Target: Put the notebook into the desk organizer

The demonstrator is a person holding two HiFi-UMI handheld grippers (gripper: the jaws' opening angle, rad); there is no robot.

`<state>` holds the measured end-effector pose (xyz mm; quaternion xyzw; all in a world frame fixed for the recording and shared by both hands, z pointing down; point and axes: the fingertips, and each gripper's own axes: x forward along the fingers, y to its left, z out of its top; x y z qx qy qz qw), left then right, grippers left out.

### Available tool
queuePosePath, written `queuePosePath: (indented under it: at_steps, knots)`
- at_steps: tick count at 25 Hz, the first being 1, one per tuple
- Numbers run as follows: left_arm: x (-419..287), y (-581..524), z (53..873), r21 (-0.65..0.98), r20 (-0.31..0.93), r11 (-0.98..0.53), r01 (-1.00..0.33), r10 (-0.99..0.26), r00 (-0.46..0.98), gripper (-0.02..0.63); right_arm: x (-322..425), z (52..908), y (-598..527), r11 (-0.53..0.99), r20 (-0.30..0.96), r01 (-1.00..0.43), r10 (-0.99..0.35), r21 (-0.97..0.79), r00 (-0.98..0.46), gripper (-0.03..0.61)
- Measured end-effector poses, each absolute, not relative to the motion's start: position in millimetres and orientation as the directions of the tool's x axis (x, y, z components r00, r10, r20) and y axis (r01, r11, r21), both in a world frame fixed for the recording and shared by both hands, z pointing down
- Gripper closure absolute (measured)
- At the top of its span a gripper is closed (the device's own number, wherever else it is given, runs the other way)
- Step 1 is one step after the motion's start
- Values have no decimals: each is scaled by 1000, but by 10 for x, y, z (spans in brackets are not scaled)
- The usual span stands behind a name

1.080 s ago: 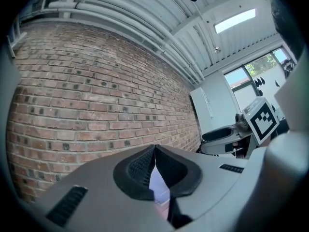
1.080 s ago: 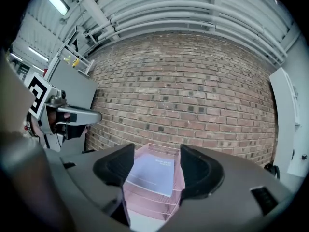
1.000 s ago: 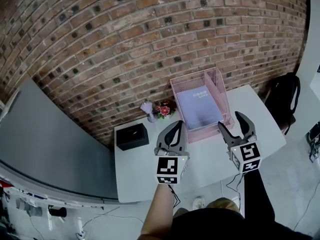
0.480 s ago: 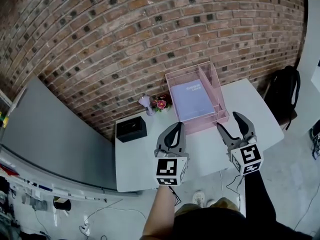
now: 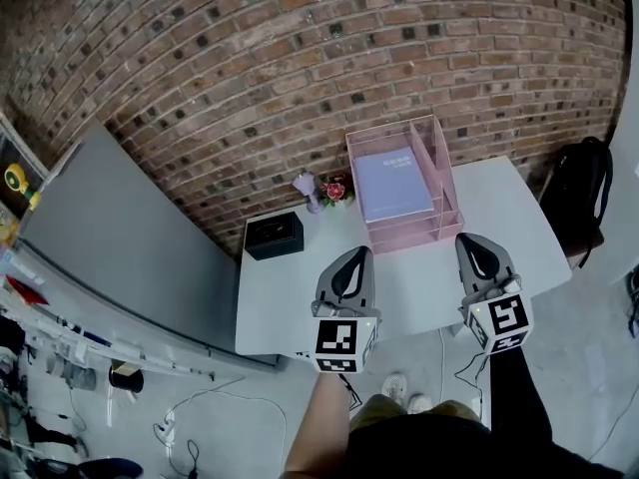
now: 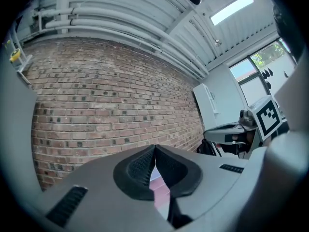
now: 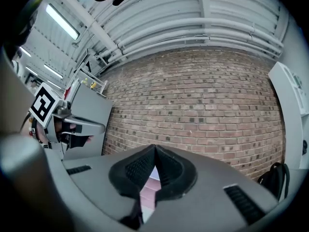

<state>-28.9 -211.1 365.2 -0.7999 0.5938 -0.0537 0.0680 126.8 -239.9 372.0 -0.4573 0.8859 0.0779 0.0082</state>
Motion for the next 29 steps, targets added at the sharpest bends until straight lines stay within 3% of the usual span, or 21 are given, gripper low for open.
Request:
queuePosePath:
  at_steps: [29]
  knots:
    - [236, -1901, 3698, -186, 17, -286, -940, -957, 288, 598, 1714, 3753, -2162, 574, -80, -805, -805, 148, -588, 558]
